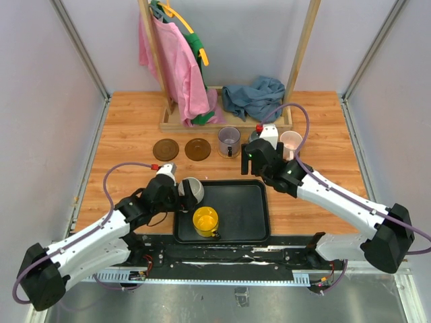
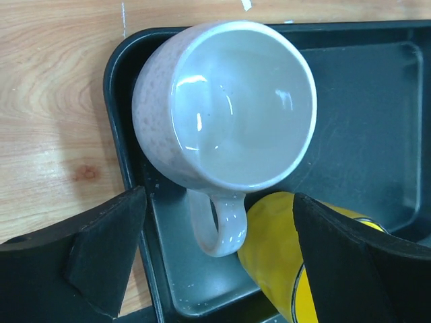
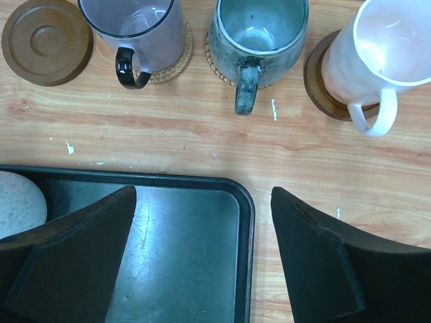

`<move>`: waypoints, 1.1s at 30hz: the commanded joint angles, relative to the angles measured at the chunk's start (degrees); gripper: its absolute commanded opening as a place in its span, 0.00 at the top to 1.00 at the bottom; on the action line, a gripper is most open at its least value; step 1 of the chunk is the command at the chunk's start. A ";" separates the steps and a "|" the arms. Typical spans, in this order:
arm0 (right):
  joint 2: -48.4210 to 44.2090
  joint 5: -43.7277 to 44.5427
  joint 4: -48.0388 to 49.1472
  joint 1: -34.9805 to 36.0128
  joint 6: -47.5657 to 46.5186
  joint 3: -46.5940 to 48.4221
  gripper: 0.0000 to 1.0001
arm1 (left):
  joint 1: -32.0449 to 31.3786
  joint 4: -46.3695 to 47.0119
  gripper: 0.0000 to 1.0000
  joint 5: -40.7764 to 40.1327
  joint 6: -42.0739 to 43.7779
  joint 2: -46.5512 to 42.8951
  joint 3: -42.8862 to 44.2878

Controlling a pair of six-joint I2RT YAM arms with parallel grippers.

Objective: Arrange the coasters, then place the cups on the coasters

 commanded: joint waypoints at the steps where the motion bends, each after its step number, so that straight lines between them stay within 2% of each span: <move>1: -1.61 1.91 0.96 -0.05 -0.58 -1.24 0.17 | -1.92 -2.30 0.08 -5.35 0.49 5.52 4.32; 10: -2.49 0.92 2.02 -0.09 0.01 -2.66 0.17 | -2.47 -8.27 0.22 -7.40 3.36 14.96 11.59; 16: -2.56 0.73 2.20 -0.09 -0.03 -2.84 0.17 | -3.78 -8.89 0.43 -7.11 4.19 17.48 12.52; 25: -2.22 0.00 2.30 -0.19 0.31 -3.28 0.16 | -4.84 -8.41 0.45 -6.50 3.70 18.86 11.01; 28: -1.77 -0.30 2.24 -0.20 0.49 -3.24 0.16 | -4.95 -7.97 0.54 -7.00 3.70 19.11 10.58; 33: -1.08 -0.94 2.25 -0.21 0.50 -2.93 0.16 | -5.13 -7.36 0.77 -6.90 3.72 19.61 10.09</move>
